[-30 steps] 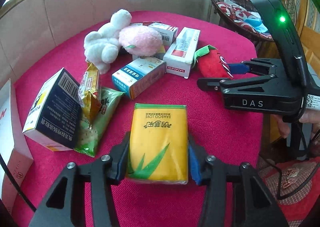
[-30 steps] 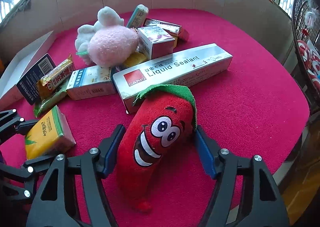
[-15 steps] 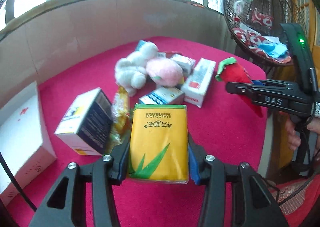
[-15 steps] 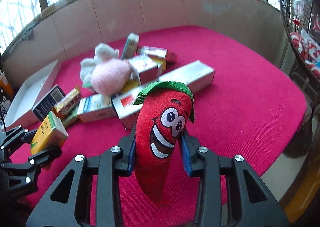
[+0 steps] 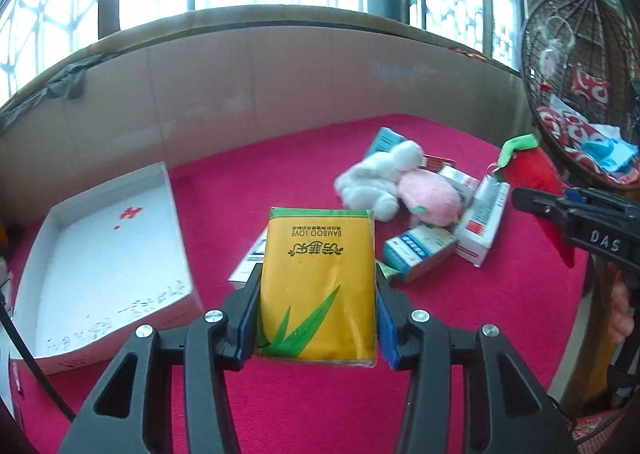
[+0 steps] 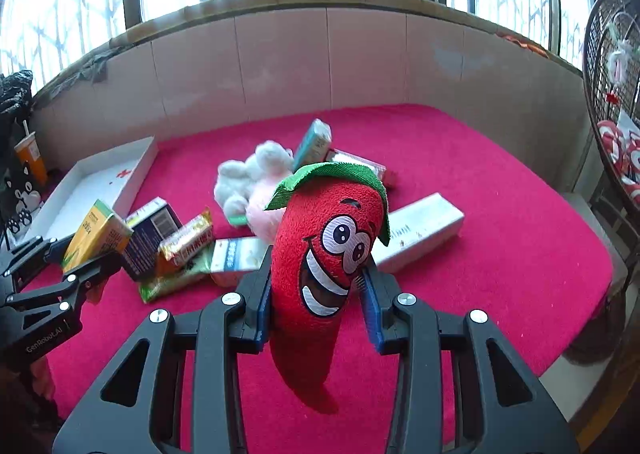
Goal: Organize objects
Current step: 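Carry the tissue pack with the left tool while the right tool carries the chili plush to the white tray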
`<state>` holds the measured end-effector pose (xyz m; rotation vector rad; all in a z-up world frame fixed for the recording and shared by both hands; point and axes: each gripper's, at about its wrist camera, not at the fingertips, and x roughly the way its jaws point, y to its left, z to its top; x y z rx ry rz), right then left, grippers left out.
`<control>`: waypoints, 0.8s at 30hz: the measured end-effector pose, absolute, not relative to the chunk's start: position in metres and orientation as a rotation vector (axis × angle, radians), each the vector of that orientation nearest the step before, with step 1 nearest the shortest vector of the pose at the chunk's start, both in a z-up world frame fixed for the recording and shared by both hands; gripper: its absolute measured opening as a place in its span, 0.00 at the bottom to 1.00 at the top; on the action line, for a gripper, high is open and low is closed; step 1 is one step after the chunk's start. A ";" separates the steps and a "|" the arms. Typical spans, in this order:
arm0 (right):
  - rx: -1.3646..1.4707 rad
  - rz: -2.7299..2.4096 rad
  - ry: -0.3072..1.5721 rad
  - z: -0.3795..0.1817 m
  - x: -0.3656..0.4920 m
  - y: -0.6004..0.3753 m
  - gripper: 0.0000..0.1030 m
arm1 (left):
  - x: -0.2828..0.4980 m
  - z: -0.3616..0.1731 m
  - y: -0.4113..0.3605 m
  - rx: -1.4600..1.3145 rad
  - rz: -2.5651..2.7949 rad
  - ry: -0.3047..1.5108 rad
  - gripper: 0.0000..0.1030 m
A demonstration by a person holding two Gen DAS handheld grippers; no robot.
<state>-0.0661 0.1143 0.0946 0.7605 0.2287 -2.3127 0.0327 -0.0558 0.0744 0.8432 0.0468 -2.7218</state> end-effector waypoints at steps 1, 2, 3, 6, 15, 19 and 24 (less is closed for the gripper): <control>0.745 -2.317 0.224 0.098 -0.066 0.112 0.35 | 0.034 0.075 -0.060 0.833 -2.707 0.062 0.47; 0.727 -2.322 0.220 0.102 -0.065 0.110 0.35 | 0.036 0.076 -0.064 0.821 -2.696 0.075 0.47; 0.708 -2.327 0.220 0.106 -0.064 0.108 0.35 | 0.038 0.078 -0.068 0.808 -2.686 0.090 0.47; 0.669 -2.331 0.231 0.114 -0.061 0.101 0.35 | 0.042 0.079 -0.077 0.788 -2.670 0.128 0.47; 0.609 -2.352 0.200 0.122 -0.047 0.092 0.35 | 0.053 0.078 -0.087 0.760 -2.632 0.178 0.47; 0.607 -2.352 0.180 0.121 -0.045 0.092 0.35 | 0.055 0.077 -0.091 0.757 -2.614 0.196 0.47; 0.616 -2.333 0.198 0.118 -0.043 0.087 0.35 | 0.061 0.078 -0.097 0.734 -2.593 0.207 0.47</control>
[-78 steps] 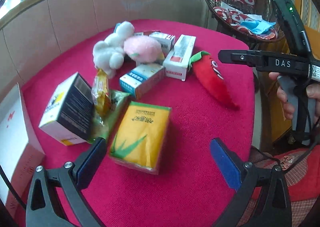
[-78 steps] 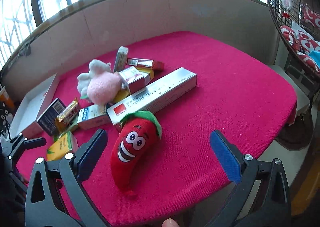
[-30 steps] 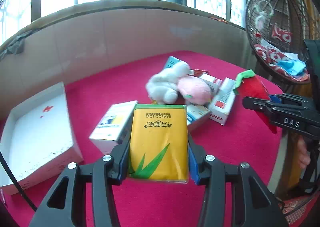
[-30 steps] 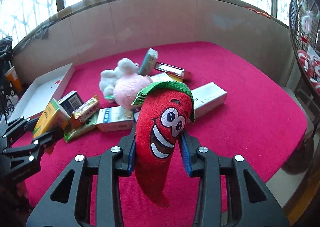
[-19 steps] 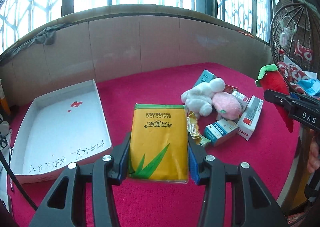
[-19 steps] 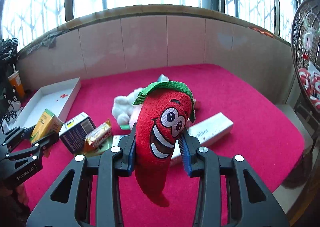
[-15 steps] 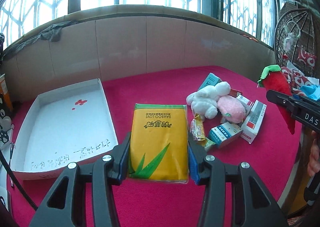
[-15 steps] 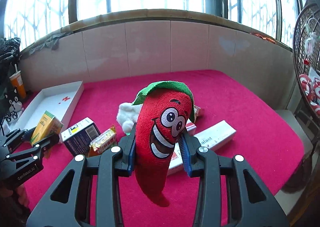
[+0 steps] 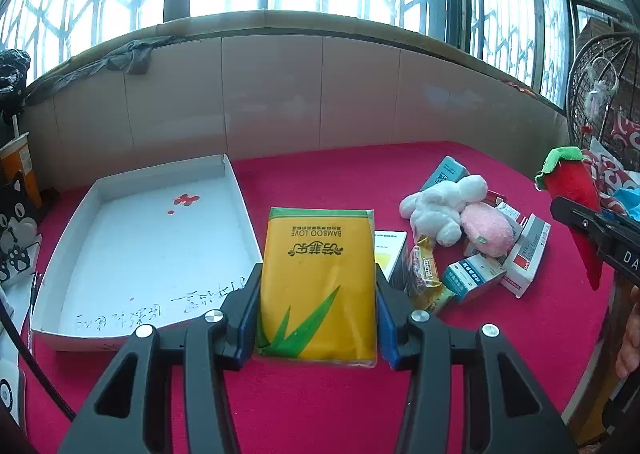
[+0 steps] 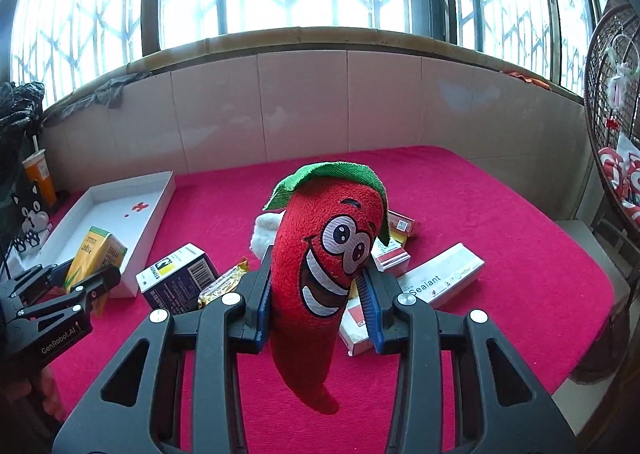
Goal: Organize objects
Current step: 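Carry the tissue pack with the left tool while the right tool carries the chili plush to the white tray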
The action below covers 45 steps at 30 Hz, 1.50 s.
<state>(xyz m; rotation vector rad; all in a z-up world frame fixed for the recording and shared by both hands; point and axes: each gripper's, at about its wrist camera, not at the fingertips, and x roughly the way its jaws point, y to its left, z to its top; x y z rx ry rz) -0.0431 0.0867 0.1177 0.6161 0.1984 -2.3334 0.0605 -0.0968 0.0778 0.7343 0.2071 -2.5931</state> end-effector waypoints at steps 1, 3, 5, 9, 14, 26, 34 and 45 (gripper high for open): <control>0.615 -2.330 0.202 0.117 -0.042 0.086 0.35 | 0.062 0.078 -0.098 0.730 -2.591 0.209 0.47; 0.614 -2.324 0.206 0.116 -0.041 0.084 0.35 | 0.063 0.078 -0.100 0.725 -2.585 0.212 0.47; 0.616 -2.321 0.209 0.115 -0.040 0.083 0.35 | 0.065 0.077 -0.102 0.722 -2.579 0.217 0.47; 0.621 -2.313 0.221 0.113 -0.038 0.079 0.35 | 0.069 0.077 -0.108 0.710 -2.565 0.232 0.47; 0.624 -2.301 0.237 0.111 -0.035 0.075 0.35 | 0.073 0.077 -0.115 0.699 -2.552 0.253 0.47; 0.645 -2.284 0.238 0.106 -0.033 0.070 0.35 | 0.076 0.074 -0.118 0.701 -2.551 0.276 0.47; 0.633 -2.286 0.242 0.106 -0.035 0.068 0.35 | 0.079 0.077 -0.121 0.681 -2.542 0.272 0.47; 0.597 -2.270 0.254 0.114 -0.035 0.047 0.35 | 0.096 0.085 -0.144 0.617 -2.474 0.298 0.47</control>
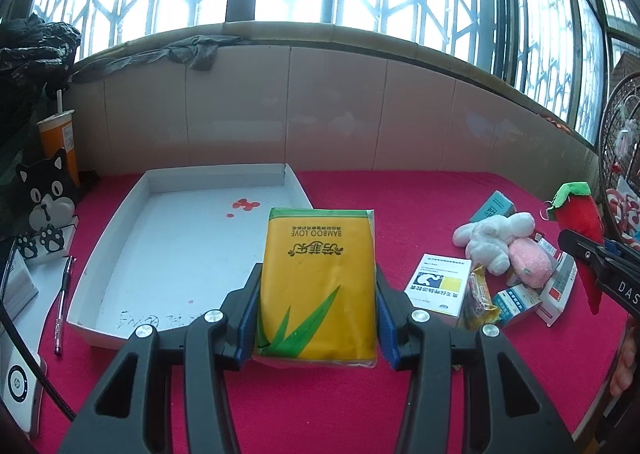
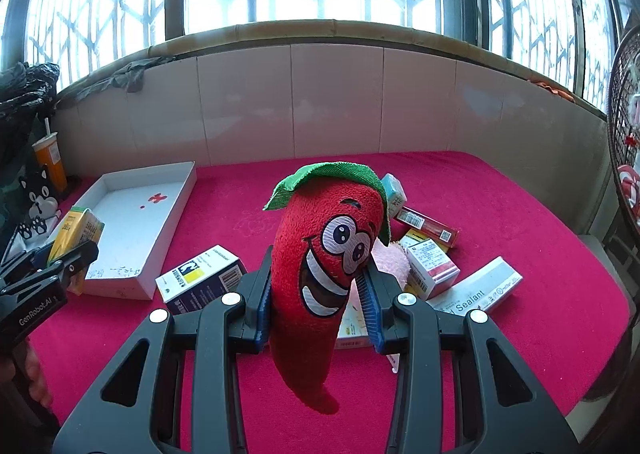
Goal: Organize objects
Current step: 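Carry the tissue pack with the left tool while the right tool carries the chili plush to the white tray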
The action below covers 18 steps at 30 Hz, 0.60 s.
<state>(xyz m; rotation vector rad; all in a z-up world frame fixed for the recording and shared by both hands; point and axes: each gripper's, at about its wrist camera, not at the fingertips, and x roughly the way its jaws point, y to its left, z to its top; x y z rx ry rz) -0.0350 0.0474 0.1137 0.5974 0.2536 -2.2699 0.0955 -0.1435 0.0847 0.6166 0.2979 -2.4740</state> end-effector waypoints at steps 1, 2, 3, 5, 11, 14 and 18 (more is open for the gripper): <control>0.593 -2.267 0.255 0.115 -0.034 0.045 0.35 | 0.097 0.085 -0.146 0.614 -2.468 0.303 0.47; 0.590 -2.263 0.257 0.116 -0.034 0.043 0.35 | 0.099 0.085 -0.149 0.609 -2.460 0.309 0.47; 0.587 -2.259 0.259 0.117 -0.033 0.040 0.35 | 0.101 0.085 -0.152 0.606 -2.453 0.313 0.47; 0.583 -2.249 0.262 0.119 -0.031 0.036 0.35 | 0.103 0.086 -0.157 0.598 -2.442 0.315 0.47; 0.578 -2.226 0.276 0.124 -0.028 0.021 0.35 | 0.112 0.090 -0.168 0.563 -2.406 0.312 0.47; 0.572 -2.220 0.279 0.127 -0.027 0.015 0.35 | 0.116 0.091 -0.173 0.552 -2.393 0.319 0.47; 0.556 -2.215 0.283 0.131 -0.025 0.009 0.35 | 0.120 0.091 -0.179 0.546 -2.377 0.325 0.47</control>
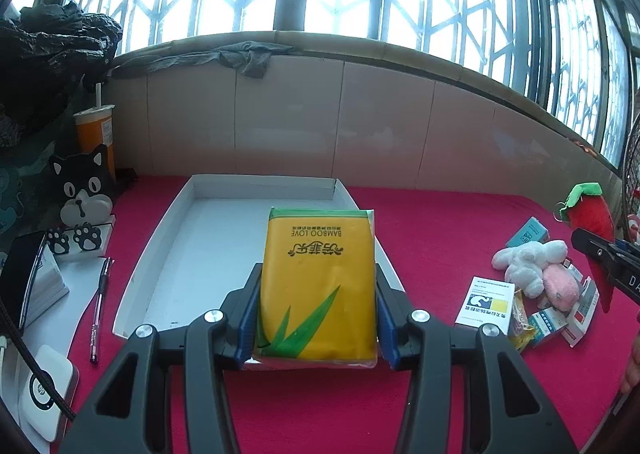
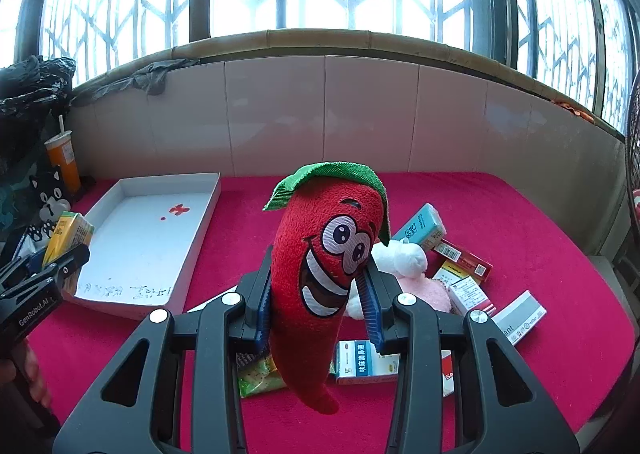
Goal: Organize objects
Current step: 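Carry the tissue pack with the left tool while the right tool carries the chili plush to the white tray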
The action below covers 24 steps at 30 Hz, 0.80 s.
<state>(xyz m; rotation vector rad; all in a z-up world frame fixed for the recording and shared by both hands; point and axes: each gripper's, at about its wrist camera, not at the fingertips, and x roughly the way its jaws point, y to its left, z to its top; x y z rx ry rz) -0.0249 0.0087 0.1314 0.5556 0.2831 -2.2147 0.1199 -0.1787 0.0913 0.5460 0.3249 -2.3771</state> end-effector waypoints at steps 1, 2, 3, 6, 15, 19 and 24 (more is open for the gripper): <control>0.554 -2.213 0.285 0.132 -0.024 0.007 0.35 | 0.121 0.091 -0.179 0.546 -2.375 0.327 0.47; 0.554 -2.211 0.287 0.132 -0.024 0.005 0.35 | 0.121 0.091 -0.181 0.547 -2.373 0.329 0.47; 0.556 -2.209 0.289 0.132 -0.024 0.003 0.35 | 0.121 0.091 -0.181 0.548 -2.371 0.328 0.47; 0.569 -2.202 0.290 0.131 -0.025 -0.002 0.35 | 0.123 0.091 -0.184 0.547 -2.365 0.328 0.47; 0.559 -2.190 0.319 0.129 -0.022 -0.019 0.35 | 0.131 0.090 -0.194 0.544 -2.333 0.342 0.47; 0.559 -2.172 0.333 0.127 -0.019 -0.029 0.35 | 0.133 0.089 -0.201 0.544 -2.317 0.346 0.47; 0.554 -2.151 0.332 0.129 -0.016 -0.043 0.35 | 0.134 0.092 -0.209 0.543 -2.299 0.337 0.47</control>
